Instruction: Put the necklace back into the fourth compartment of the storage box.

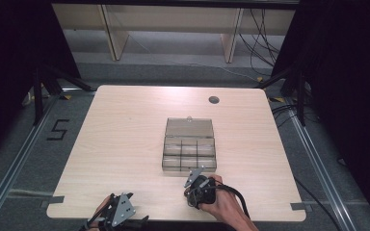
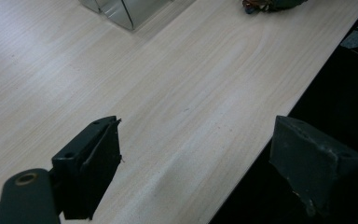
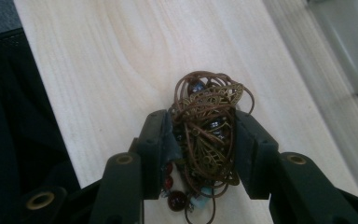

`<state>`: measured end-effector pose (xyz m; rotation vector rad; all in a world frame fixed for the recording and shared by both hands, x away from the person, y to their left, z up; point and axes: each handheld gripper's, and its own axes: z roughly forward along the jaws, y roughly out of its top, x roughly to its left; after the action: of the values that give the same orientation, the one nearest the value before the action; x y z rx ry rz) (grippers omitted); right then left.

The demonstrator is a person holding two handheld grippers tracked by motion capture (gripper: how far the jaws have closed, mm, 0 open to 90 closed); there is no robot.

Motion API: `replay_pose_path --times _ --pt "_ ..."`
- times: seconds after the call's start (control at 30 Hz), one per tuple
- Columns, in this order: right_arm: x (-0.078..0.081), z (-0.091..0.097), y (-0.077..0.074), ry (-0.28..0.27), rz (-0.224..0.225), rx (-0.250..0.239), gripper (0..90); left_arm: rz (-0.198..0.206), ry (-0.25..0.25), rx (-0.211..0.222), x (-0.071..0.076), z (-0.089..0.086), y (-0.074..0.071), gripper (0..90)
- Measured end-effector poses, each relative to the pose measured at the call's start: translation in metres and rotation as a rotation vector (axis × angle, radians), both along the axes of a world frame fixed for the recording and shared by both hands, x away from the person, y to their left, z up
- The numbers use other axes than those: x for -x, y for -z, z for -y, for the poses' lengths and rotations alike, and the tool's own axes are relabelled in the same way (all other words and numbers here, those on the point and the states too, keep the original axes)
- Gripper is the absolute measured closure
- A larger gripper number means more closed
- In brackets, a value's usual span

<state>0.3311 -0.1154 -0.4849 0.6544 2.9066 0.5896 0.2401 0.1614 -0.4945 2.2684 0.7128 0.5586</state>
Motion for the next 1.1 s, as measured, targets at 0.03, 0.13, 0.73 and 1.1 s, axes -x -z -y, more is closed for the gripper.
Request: replay_pose_path --times 0.03,0.13,0.73,1.1 --pt "0.0 0.0 0.0 0.001 -0.003 0.003 59.6 0.003 -0.003 0.003 0.0 0.0 0.0 15.6" --pt "-0.001 0.0 -0.004 -0.002 -0.012 -0.005 59.6 0.029 0.004 -0.022 -0.001 -0.001 -0.001 15.6" --pt "-0.015 0.002 -0.06 -0.061 0.005 -0.057 59.7 0.005 -0.005 0.005 -0.001 -0.001 0.0 15.6" --pt "-0.034 -0.013 -0.095 -0.074 -0.006 -0.054 59.8 0.015 -0.021 0.013 -0.001 -0.001 0.0 15.6"
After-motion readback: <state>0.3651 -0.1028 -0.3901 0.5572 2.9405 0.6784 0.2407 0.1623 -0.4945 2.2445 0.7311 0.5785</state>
